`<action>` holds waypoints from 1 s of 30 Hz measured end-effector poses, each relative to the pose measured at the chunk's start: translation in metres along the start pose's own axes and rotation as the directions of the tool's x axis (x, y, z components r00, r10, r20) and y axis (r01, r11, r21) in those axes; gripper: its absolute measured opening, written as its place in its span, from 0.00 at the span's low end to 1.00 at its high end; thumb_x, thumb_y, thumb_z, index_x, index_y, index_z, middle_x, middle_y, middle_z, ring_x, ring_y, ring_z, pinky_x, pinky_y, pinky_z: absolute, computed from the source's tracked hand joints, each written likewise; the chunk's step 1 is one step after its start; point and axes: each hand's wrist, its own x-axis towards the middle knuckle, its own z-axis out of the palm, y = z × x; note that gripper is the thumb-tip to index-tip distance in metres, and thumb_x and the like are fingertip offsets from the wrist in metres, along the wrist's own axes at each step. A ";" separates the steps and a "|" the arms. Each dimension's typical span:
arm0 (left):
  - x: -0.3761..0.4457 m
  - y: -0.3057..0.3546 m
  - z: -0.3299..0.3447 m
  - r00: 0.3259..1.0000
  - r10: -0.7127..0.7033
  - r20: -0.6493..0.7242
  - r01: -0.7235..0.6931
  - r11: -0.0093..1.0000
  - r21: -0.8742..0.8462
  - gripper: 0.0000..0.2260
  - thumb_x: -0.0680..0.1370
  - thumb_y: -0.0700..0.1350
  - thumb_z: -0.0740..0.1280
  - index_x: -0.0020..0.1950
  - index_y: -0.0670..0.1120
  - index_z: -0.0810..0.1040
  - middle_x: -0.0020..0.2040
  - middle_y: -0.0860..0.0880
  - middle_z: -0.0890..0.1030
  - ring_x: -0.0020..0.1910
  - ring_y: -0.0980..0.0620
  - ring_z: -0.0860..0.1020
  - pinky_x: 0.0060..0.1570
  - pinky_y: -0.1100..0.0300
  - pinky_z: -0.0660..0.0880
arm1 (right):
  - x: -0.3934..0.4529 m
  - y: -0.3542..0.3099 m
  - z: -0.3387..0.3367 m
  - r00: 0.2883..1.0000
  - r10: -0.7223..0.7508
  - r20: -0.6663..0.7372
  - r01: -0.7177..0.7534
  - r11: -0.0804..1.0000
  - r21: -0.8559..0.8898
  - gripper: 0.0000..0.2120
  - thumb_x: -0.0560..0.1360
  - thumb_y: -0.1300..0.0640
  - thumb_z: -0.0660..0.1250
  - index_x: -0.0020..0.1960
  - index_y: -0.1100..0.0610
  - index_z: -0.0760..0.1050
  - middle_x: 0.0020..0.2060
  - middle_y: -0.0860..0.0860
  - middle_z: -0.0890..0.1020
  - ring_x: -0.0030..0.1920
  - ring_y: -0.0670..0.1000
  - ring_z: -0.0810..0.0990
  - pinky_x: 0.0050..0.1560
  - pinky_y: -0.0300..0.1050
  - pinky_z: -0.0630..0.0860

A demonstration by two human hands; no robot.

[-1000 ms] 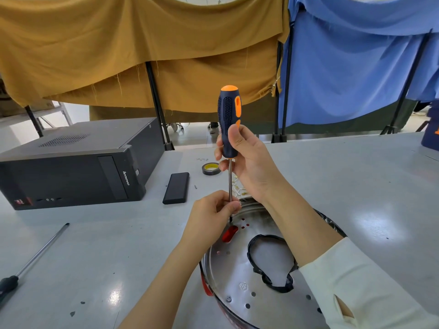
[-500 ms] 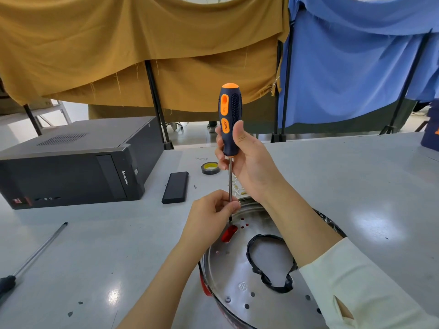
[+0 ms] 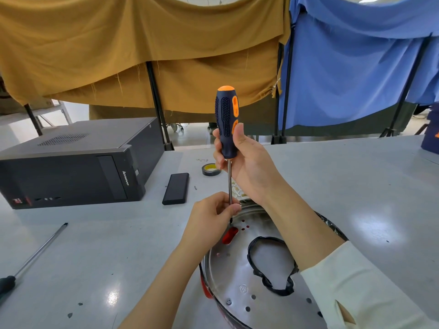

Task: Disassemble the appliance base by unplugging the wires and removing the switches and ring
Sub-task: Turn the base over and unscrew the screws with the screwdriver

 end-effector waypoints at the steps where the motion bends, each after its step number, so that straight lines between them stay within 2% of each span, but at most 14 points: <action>1: 0.000 0.000 0.000 1.000 -0.005 0.000 0.005 1.000 0.005 0.04 0.76 0.46 0.69 0.41 0.53 0.80 0.36 0.55 0.83 0.36 0.59 0.79 0.34 0.73 0.72 | 0.000 -0.001 0.000 1.000 0.004 0.014 -0.005 1.000 0.010 0.21 0.79 0.44 0.53 0.55 0.59 0.75 0.37 0.51 0.73 0.33 0.48 0.68 0.37 0.41 0.67; 3: 0.001 0.000 0.000 1.000 -0.011 -0.005 0.011 1.000 0.014 0.04 0.76 0.46 0.69 0.41 0.53 0.80 0.36 0.55 0.83 0.35 0.59 0.79 0.34 0.72 0.72 | -0.001 -0.001 0.001 0.999 -0.001 0.035 0.001 1.000 0.005 0.21 0.77 0.42 0.56 0.55 0.59 0.72 0.36 0.51 0.72 0.32 0.47 0.67 0.35 0.40 0.65; 6: 0.001 -0.001 0.000 1.000 0.001 -0.003 -0.001 1.000 0.012 0.04 0.76 0.45 0.69 0.41 0.52 0.80 0.35 0.54 0.82 0.30 0.63 0.75 0.31 0.74 0.68 | -0.002 0.000 0.002 0.999 -0.025 0.024 0.025 1.000 0.004 0.21 0.69 0.43 0.67 0.51 0.57 0.68 0.34 0.50 0.72 0.30 0.47 0.67 0.34 0.41 0.64; 9: 0.001 -0.001 0.000 1.000 0.007 -0.007 -0.007 1.000 0.005 0.04 0.75 0.45 0.70 0.41 0.52 0.80 0.32 0.56 0.81 0.28 0.64 0.73 0.30 0.75 0.67 | -0.001 0.000 0.001 0.999 -0.044 0.006 0.044 0.999 -0.014 0.21 0.70 0.43 0.63 0.52 0.59 0.68 0.34 0.50 0.73 0.31 0.49 0.68 0.36 0.43 0.64; 12: 0.001 -0.001 0.000 1.000 0.005 0.000 -0.005 1.000 0.007 0.04 0.75 0.45 0.70 0.41 0.53 0.80 0.32 0.58 0.80 0.31 0.64 0.74 0.32 0.75 0.68 | 0.001 0.001 -0.001 1.000 -0.013 0.013 0.013 1.000 0.015 0.23 0.78 0.42 0.51 0.50 0.60 0.74 0.35 0.51 0.72 0.33 0.49 0.66 0.35 0.43 0.61; 14: 0.001 -0.001 0.000 1.000 0.003 0.002 -0.003 1.000 -0.003 0.04 0.75 0.44 0.70 0.41 0.53 0.81 0.33 0.58 0.81 0.31 0.64 0.75 0.33 0.75 0.68 | 0.001 0.000 -0.002 1.000 0.008 0.020 -0.009 0.998 0.054 0.25 0.81 0.43 0.47 0.51 0.60 0.74 0.35 0.51 0.72 0.33 0.49 0.64 0.34 0.43 0.59; 17: 0.001 -0.002 0.000 1.000 0.003 0.000 -0.003 1.000 0.000 0.04 0.75 0.44 0.70 0.41 0.52 0.80 0.31 0.59 0.80 0.30 0.65 0.74 0.32 0.75 0.67 | 0.000 0.000 0.001 0.999 -0.006 0.031 0.005 1.000 0.027 0.24 0.75 0.39 0.57 0.55 0.60 0.72 0.35 0.51 0.71 0.32 0.48 0.65 0.33 0.42 0.60; 19: 0.001 -0.001 0.000 1.000 0.005 -0.001 -0.005 1.000 -0.005 0.04 0.75 0.44 0.70 0.41 0.52 0.81 0.31 0.59 0.80 0.30 0.65 0.74 0.31 0.75 0.67 | 0.000 0.000 0.003 0.999 -0.035 0.002 0.035 0.999 0.002 0.24 0.68 0.40 0.65 0.52 0.58 0.69 0.34 0.51 0.70 0.31 0.49 0.65 0.33 0.42 0.62; 21: 0.001 -0.001 0.000 1.000 0.004 -0.004 -0.004 1.000 -0.013 0.04 0.75 0.43 0.70 0.41 0.52 0.81 0.32 0.58 0.80 0.30 0.65 0.75 0.32 0.75 0.67 | 0.001 0.001 0.001 0.998 -0.065 -0.028 0.065 0.998 -0.011 0.23 0.68 0.41 0.64 0.51 0.58 0.67 0.34 0.52 0.71 0.30 0.50 0.66 0.33 0.41 0.64; 23: 0.002 -0.001 0.001 1.000 0.004 -0.006 -0.004 1.000 -0.017 0.04 0.75 0.43 0.70 0.42 0.52 0.81 0.33 0.58 0.81 0.31 0.65 0.75 0.32 0.75 0.68 | 0.001 0.002 -0.001 0.998 -0.061 -0.022 0.061 0.998 0.004 0.21 0.74 0.42 0.59 0.52 0.60 0.70 0.34 0.51 0.73 0.31 0.50 0.67 0.33 0.40 0.66; 26: 0.002 -0.001 0.001 1.000 -0.004 -0.004 0.004 1.000 -0.025 0.04 0.75 0.43 0.70 0.42 0.52 0.81 0.33 0.57 0.81 0.31 0.64 0.75 0.33 0.75 0.68 | 0.002 0.001 -0.002 0.999 -0.047 -0.020 0.048 0.997 0.063 0.22 0.79 0.42 0.50 0.52 0.59 0.73 0.35 0.52 0.72 0.30 0.48 0.65 0.33 0.42 0.62; 28: 0.002 -0.001 0.000 1.000 -0.006 -0.006 0.006 1.000 -0.026 0.04 0.74 0.43 0.70 0.41 0.52 0.81 0.34 0.56 0.81 0.33 0.63 0.76 0.34 0.74 0.69 | 0.002 0.000 -0.001 0.999 -0.049 -0.001 0.049 0.997 0.065 0.21 0.76 0.41 0.54 0.54 0.57 0.71 0.34 0.52 0.71 0.29 0.48 0.64 0.32 0.42 0.60; 30: 0.001 -0.001 0.000 1.000 -0.005 -0.006 0.005 1.000 -0.024 0.04 0.75 0.43 0.70 0.41 0.52 0.81 0.35 0.56 0.82 0.33 0.63 0.77 0.34 0.75 0.69 | 0.001 0.000 0.000 0.998 -0.059 0.007 0.058 0.997 0.041 0.17 0.72 0.44 0.61 0.53 0.55 0.68 0.32 0.51 0.71 0.28 0.48 0.63 0.32 0.41 0.61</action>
